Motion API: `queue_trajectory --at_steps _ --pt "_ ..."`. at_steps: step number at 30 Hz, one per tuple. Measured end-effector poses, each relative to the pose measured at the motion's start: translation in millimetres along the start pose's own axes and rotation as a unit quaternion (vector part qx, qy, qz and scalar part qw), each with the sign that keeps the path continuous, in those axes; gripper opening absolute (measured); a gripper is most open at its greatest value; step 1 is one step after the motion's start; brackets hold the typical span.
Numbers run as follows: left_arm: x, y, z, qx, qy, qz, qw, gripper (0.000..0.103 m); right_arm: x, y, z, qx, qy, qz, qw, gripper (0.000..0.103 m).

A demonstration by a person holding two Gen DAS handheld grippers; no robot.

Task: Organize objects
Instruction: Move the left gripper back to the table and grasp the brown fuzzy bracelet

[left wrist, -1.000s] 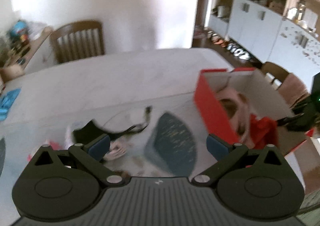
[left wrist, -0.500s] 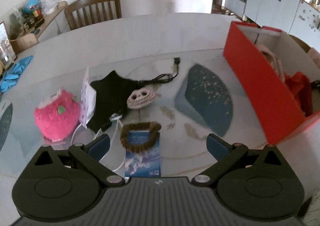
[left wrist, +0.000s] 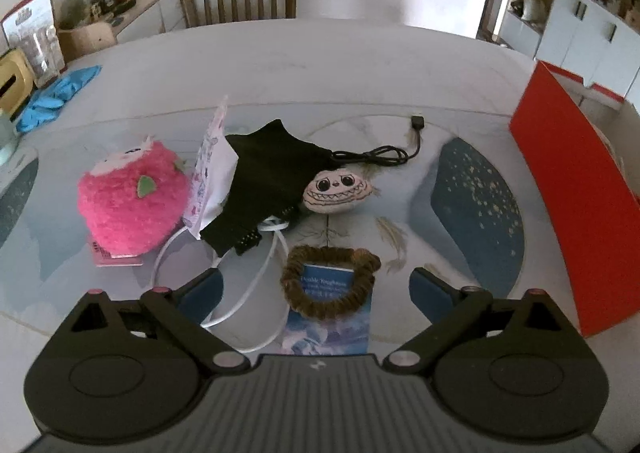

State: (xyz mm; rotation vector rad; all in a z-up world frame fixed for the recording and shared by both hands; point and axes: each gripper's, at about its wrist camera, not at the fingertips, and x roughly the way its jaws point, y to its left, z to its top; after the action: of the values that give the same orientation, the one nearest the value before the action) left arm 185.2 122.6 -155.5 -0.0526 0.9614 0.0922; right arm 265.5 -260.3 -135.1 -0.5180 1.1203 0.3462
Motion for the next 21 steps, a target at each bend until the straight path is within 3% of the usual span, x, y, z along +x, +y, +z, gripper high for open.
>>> queue_trajectory --at_steps 1,6,9,13,15,19,21 --pt "1.7 1.2 0.7 -0.002 0.003 -0.001 1.0000 0.094 0.1 -0.1 -0.5 0.000 0.000 0.000 1.000 0.012" --pt "9.0 6.9 3.6 -0.021 0.023 -0.008 0.9995 0.063 0.2 -1.7 -2.1 -0.002 0.001 0.001 1.000 0.012" --pt "10.3 9.3 5.1 -0.027 0.025 -0.010 0.9993 0.061 0.3 -2.0 -2.2 -0.002 0.001 0.001 1.000 0.012" --pt "16.1 17.5 7.7 -0.053 0.040 -0.019 0.9976 0.050 1.2 -0.7 -1.2 -0.002 0.001 0.001 1.000 0.012" --pt "19.0 21.8 8.7 -0.066 0.047 -0.021 0.9965 0.036 1.2 -0.8 -1.5 -0.003 0.001 0.000 1.000 0.012" --pt "22.8 24.0 10.0 -0.068 0.059 -0.013 0.9959 0.031 2.5 -1.1 -1.4 -0.003 0.000 0.001 1.000 0.012" --pt "22.1 23.0 11.2 -0.063 0.059 -0.009 0.9962 0.015 2.6 -1.4 -1.5 -0.004 0.000 0.000 1.000 0.012"
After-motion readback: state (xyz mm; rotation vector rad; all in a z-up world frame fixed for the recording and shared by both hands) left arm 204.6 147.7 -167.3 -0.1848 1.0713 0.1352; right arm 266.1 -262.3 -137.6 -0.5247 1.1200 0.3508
